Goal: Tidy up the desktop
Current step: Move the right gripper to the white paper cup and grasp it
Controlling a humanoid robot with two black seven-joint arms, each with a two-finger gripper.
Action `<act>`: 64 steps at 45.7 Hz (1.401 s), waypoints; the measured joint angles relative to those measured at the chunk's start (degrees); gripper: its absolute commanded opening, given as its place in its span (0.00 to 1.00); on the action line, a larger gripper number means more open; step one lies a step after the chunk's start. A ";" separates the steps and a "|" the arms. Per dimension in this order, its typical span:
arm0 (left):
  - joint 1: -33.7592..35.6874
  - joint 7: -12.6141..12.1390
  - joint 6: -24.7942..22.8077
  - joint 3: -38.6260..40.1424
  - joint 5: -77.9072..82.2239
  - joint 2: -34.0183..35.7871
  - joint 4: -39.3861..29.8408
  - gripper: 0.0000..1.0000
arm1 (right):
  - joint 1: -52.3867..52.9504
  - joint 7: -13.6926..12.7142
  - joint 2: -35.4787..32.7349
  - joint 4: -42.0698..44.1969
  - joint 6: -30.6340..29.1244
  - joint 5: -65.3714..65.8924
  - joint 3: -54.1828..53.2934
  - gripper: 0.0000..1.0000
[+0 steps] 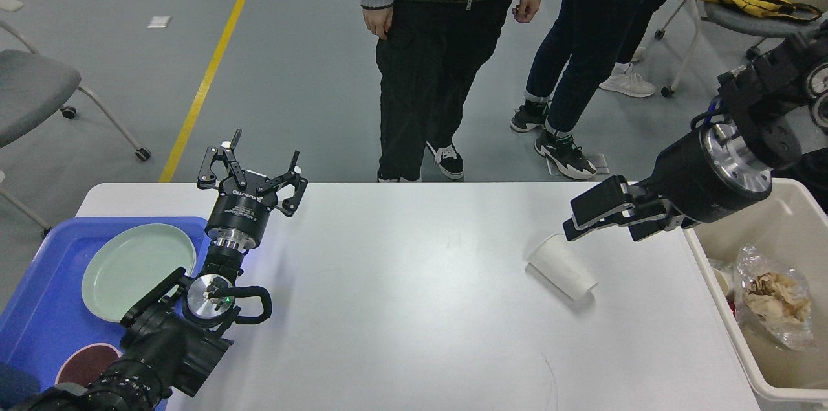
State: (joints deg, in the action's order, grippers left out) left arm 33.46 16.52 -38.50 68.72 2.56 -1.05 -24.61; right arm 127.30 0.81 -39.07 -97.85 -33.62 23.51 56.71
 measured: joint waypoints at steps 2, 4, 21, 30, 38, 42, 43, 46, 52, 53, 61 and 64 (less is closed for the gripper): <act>0.01 0.00 0.00 0.00 -0.01 0.00 0.00 0.96 | -3.81 -0.02 0.08 1.91 2.59 -0.03 0.48 1.00; 0.01 0.00 0.00 0.00 -0.02 0.00 0.00 0.96 | -7.88 -0.02 0.18 4.18 5.86 -0.03 0.67 1.00; -0.03 0.00 0.00 0.00 0.00 0.00 0.00 0.96 | -46.34 2.08 8.82 28.92 34.49 0.57 -5.11 1.00; -0.03 0.00 0.00 0.01 -0.02 0.00 0.00 0.96 | -54.35 2.80 14.21 35.94 36.88 -0.22 -7.82 1.00; -0.03 0.00 0.00 0.01 0.00 0.00 0.00 0.96 | -56.36 2.79 15.37 38.87 36.92 -0.33 -8.32 1.00; -0.03 0.00 0.00 0.01 0.00 0.00 0.00 0.96 | -57.09 2.79 15.50 39.00 36.59 -0.38 -8.40 1.00; -0.03 0.00 0.00 0.01 0.00 0.00 0.00 0.96 | -57.33 2.80 15.52 39.01 36.54 -0.38 -8.41 1.00; -0.03 0.00 0.00 0.01 -0.01 0.00 0.00 0.96 | -58.05 2.89 15.52 39.00 36.46 -0.38 -8.48 1.00; -0.03 0.00 0.00 0.01 -0.01 0.00 0.00 0.96 | -58.39 5.02 15.52 38.31 37.07 0.43 -9.17 0.97; -0.03 0.00 0.00 0.01 -0.01 0.00 0.00 0.96 | -58.39 5.89 15.52 38.17 37.32 0.80 -9.19 0.97; -0.05 0.00 0.00 0.01 -0.01 0.00 0.00 0.96 | -58.39 13.85 16.06 37.71 46.14 12.64 -8.49 0.90; -0.05 0.00 0.00 0.01 -0.01 0.00 0.00 0.96 | -58.39 14.48 16.62 38.17 49.69 17.09 -7.01 0.90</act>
State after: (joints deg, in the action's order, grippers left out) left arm 33.41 16.52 -38.50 68.74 2.55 -1.06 -24.61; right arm 68.92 15.29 -22.45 -59.68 16.07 40.60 49.70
